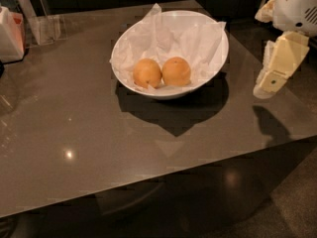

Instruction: Pick orange from white bowl

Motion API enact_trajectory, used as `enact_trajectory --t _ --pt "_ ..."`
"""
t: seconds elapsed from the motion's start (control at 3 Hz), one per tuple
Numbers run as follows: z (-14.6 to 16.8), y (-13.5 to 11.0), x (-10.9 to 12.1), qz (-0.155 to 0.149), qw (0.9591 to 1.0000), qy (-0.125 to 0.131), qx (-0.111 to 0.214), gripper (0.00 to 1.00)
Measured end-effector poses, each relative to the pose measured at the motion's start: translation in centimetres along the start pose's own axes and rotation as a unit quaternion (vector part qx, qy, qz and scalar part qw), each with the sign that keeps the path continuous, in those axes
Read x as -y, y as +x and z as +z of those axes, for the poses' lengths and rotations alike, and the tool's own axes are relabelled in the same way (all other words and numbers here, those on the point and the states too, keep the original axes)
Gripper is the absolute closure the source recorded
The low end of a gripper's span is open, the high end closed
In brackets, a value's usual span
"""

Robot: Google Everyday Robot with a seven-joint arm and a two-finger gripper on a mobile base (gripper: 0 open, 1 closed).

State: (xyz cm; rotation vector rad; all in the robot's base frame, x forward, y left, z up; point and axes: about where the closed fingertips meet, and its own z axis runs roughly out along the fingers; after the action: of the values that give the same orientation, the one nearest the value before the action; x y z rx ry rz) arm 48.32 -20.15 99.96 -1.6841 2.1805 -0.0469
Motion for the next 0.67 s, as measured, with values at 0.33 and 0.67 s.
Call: enact_trajectory --t 0.33,0.67 --pt "-0.3 -0.3 0.3 -0.002 1.0 0.008 0.004 0.0" --pt "1.8 -1.7 1.1 0.008 0.9992 -0.014 0.037 0.0"
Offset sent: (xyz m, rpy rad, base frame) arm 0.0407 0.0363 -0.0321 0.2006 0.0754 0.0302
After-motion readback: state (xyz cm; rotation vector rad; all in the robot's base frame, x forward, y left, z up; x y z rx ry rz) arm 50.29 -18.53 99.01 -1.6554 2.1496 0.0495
